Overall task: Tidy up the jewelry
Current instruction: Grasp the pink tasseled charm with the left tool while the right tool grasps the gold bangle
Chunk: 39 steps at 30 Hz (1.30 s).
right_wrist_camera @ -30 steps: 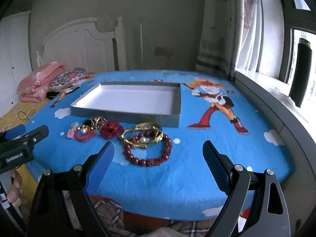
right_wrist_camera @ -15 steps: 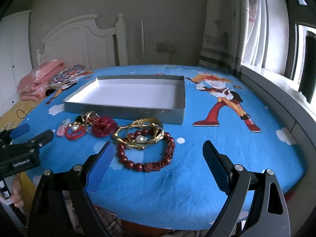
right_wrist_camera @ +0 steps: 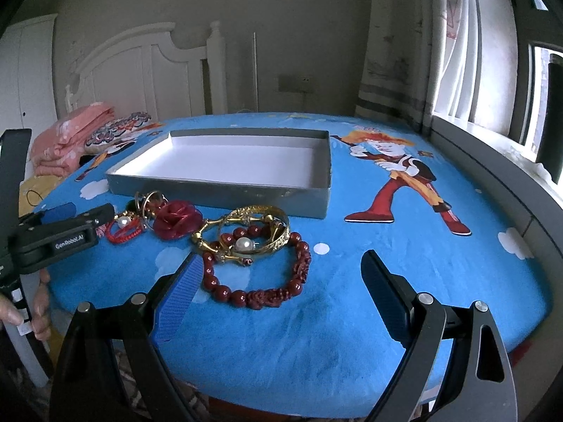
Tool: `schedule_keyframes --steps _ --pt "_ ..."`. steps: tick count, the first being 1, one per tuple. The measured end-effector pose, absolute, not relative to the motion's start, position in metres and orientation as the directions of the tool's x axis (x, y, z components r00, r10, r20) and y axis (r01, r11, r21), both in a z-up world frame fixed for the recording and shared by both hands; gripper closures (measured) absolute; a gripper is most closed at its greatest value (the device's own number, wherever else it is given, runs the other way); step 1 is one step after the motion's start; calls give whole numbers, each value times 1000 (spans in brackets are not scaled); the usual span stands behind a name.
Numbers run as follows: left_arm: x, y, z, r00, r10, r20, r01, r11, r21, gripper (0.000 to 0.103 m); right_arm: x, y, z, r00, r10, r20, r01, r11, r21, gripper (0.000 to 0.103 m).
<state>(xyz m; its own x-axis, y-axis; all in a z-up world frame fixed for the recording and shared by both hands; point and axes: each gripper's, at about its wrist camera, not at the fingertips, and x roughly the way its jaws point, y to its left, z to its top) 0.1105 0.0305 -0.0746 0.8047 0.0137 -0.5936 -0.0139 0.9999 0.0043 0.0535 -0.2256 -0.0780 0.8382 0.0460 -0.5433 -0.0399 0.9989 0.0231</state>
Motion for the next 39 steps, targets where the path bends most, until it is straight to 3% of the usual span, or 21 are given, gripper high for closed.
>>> schedule_keyframes --steps 4,7,10,12,15,27,31,34,37,39 --pt "114 31 -83 803 15 -596 -15 1000 5 30 56 -230 -80 841 56 -538 -32 998 54 18" --pt "112 31 -85 822 -1 -570 5 1000 5 42 55 -232 -79 849 58 -526 -29 998 63 21" --pt "108 28 -84 828 -37 -560 42 999 -3 79 54 -231 -77 858 64 -510 -39 997 60 24" --pt "106 29 -82 832 -36 -553 35 999 -11 83 56 -228 -77 858 71 -509 -50 997 54 28" --pt "104 31 -80 836 -49 -547 39 999 -29 83 61 -224 -78 851 84 -518 -67 996 51 33" --pt "89 40 -71 845 -82 -528 61 996 -57 83 77 -203 -77 844 88 -530 -107 994 -6 33" --pt "92 42 -71 840 -93 -535 70 996 -63 83 96 -202 -78 816 68 -574 -88 996 -7 33" --pt "95 42 -74 831 -88 -549 70 996 -53 83 108 -200 -82 791 61 -608 -80 997 -3 41" --pt "98 45 -78 817 -90 -569 66 996 -63 82 110 -199 -86 790 53 -611 -78 997 -14 43" --pt "98 47 -80 816 -89 -571 61 996 -69 77 109 -199 -86 793 56 -607 -84 996 -19 46"
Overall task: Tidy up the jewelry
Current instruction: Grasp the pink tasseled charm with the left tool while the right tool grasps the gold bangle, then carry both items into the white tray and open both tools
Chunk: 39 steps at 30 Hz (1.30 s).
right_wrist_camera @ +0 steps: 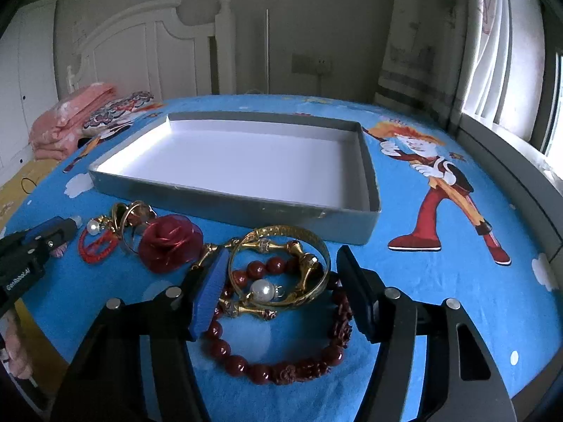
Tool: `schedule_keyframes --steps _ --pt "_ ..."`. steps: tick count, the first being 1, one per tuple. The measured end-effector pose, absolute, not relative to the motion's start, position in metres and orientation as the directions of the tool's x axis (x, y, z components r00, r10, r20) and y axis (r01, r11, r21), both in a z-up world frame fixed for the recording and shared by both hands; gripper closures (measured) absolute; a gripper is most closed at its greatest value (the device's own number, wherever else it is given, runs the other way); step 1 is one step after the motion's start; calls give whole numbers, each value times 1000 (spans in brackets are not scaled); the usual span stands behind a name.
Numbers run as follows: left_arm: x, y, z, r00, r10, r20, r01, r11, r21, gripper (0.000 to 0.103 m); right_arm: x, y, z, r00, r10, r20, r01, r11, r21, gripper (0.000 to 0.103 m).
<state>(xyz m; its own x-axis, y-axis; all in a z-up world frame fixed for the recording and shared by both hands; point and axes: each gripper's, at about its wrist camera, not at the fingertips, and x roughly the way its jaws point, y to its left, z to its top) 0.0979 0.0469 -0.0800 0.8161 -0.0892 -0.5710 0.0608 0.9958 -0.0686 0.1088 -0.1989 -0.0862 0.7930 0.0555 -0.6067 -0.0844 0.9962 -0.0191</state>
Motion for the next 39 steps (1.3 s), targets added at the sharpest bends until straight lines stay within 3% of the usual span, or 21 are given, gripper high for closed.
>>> schedule_keyframes --steps 1,3,5,16,17,19,21,39 --pt "98 48 -80 815 -86 -572 56 996 -70 74 108 -199 -86 795 58 -604 -90 996 -23 47" --pt "97 51 -80 817 -77 -571 42 996 -75 55 105 -202 -85 802 71 -593 -91 996 -4 47" --pt "94 55 -82 817 -81 -571 31 995 -98 47 102 -206 -82 812 75 -578 -78 997 20 47" --pt "88 57 -84 817 -79 -572 23 994 -104 47 89 -212 -73 841 111 -529 -96 994 56 47" --pt "90 55 -84 815 -78 -574 24 995 -101 48 88 -212 -73 841 114 -529 -98 993 58 47" --pt "94 53 -83 811 -93 -578 40 994 -104 59 85 -211 -74 840 122 -528 -104 993 63 47" --pt "99 48 -83 809 -83 -582 47 996 -76 82 83 -210 -74 841 126 -525 -111 992 59 47" --pt "101 26 -61 831 -113 -545 100 994 -54 83 81 -187 -54 866 98 -491 -120 993 -13 47"
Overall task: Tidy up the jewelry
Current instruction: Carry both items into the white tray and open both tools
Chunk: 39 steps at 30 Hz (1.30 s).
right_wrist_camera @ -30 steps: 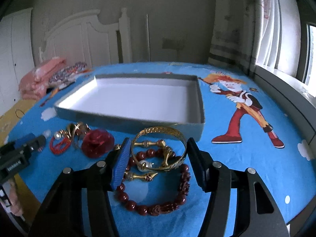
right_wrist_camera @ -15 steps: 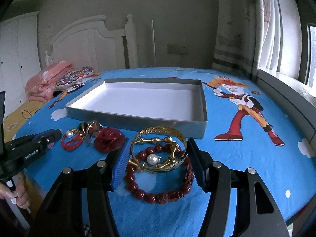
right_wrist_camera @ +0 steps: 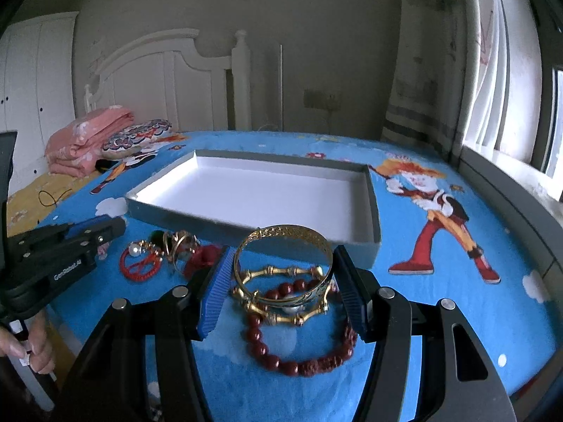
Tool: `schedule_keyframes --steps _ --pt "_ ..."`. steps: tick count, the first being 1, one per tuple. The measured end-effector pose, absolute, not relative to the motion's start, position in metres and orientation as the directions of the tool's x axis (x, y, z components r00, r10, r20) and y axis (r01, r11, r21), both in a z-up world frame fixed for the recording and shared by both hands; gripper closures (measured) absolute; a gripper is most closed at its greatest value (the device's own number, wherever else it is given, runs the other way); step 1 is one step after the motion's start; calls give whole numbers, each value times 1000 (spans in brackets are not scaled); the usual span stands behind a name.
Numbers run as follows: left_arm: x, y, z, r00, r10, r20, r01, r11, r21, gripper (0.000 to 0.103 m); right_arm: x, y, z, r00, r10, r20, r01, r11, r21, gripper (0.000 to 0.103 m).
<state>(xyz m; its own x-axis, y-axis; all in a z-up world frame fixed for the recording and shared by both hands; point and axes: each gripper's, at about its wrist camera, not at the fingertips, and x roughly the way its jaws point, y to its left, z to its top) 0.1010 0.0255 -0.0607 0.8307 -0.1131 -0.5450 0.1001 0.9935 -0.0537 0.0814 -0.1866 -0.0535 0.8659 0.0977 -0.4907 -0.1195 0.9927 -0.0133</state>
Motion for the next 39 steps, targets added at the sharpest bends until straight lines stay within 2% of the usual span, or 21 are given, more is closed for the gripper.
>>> schedule_keyframes --steps 12,30,39 --pt "149 -8 -20 861 -97 -499 124 992 22 83 131 -182 -31 879 57 -473 -78 997 -24 47" --pt "263 -39 -19 808 -8 -589 85 991 103 83 237 -187 -28 824 5 -566 -22 999 -24 47" --pt "294 -30 -28 783 21 -622 39 996 83 83 251 -186 -34 814 -9 -580 -7 1000 -25 47"
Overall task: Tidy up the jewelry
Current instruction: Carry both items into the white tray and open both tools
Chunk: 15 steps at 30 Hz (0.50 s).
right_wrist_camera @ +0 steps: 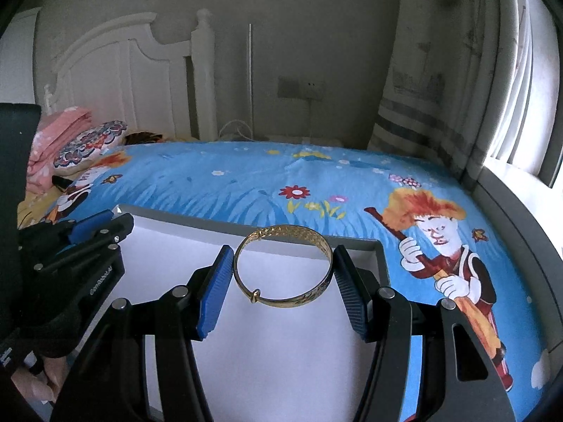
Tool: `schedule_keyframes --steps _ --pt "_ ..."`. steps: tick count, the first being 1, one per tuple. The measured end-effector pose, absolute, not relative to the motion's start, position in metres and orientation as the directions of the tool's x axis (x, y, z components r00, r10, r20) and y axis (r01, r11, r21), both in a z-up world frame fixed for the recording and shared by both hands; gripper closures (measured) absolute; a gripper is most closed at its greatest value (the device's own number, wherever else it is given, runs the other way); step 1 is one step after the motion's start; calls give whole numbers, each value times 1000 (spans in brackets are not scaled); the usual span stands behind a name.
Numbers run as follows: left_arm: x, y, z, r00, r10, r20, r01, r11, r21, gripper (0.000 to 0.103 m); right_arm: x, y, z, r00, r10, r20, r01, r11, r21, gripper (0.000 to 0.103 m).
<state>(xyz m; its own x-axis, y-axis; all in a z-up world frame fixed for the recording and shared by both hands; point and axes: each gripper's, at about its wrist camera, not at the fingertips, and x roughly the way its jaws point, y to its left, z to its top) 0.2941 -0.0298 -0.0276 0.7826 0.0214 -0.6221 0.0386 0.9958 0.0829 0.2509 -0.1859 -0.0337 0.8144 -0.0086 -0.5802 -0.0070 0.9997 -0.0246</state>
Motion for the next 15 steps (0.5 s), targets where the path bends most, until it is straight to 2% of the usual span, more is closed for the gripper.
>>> schedule_keyframes --steps 2,4,5,8,10,13,15 --pt "295 -29 -29 783 22 -622 33 996 77 83 251 -186 -35 811 -10 -585 -3 1000 -22 46" --pt "295 -29 -30 785 20 -620 33 997 74 83 250 -186 -33 812 -13 -583 3 1000 -19 33" --pt "294 -28 -29 791 24 -611 27 997 74 82 249 -186 -31 817 -10 -576 0 1000 -17 33" --pt "288 -28 -25 809 35 -587 18 996 85 67 242 -186 -22 832 -9 -555 -12 999 -33 33" --pt "282 -28 -19 822 46 -567 16 995 103 65 234 -189 -16 839 3 -544 -18 1000 -23 33" --pt "268 -26 -9 843 49 -535 11 994 109 56 216 -195 -7 851 20 -525 -27 1000 -5 33" --pt "250 -22 1 867 53 -495 -3 995 101 45 200 -201 -3 862 29 -506 -33 999 2 33"
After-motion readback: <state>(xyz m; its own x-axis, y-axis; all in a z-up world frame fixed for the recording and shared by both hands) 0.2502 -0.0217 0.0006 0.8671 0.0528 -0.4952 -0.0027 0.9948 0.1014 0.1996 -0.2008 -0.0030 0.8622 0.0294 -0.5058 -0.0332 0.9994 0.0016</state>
